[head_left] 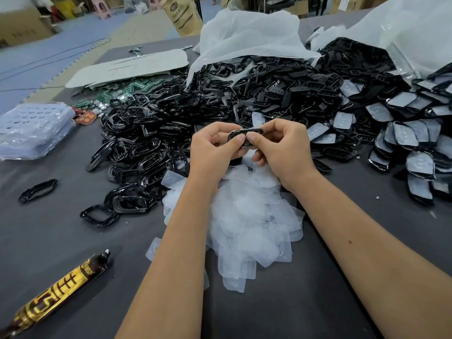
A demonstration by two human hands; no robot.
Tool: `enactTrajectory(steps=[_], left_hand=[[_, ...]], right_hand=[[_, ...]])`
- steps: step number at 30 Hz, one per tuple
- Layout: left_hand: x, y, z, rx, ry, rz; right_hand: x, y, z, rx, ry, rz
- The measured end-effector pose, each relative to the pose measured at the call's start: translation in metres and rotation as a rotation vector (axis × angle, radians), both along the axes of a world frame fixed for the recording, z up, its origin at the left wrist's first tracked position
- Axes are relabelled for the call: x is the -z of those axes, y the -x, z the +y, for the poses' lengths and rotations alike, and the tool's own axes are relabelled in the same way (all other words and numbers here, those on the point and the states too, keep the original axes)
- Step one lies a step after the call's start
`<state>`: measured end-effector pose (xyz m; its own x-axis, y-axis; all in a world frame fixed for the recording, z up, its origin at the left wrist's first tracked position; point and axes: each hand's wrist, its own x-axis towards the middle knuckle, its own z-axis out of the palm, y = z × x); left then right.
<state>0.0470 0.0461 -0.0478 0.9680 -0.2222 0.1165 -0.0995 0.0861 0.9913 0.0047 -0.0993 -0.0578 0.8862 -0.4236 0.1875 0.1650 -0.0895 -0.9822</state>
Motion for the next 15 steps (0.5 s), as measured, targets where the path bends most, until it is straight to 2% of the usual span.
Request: enactTrajectory(steps=[3,10,13,15], left_hand=[[0.001,-0.001,0.001,-0.025,-0.032,-0.022],[-0.001,-0.002,0.005,-0.049,-0.110,-0.093],[-0.002,-0.006,0.006,-0.168,-0.097,-0.145],[-0.001,-0.010,0.010,-0.275,-0.061,-0.139]], right_hand=[[0.001,0.000,0.001,0.026,0.072,-0.012],[-0.003,0.004,0.006,0.154,0.434,-0.050],[-0.005,0.005,0.003,0.268,0.542,-0.073],[-0.005,0.005,-0.002,0.258,0.666,-0.025]])
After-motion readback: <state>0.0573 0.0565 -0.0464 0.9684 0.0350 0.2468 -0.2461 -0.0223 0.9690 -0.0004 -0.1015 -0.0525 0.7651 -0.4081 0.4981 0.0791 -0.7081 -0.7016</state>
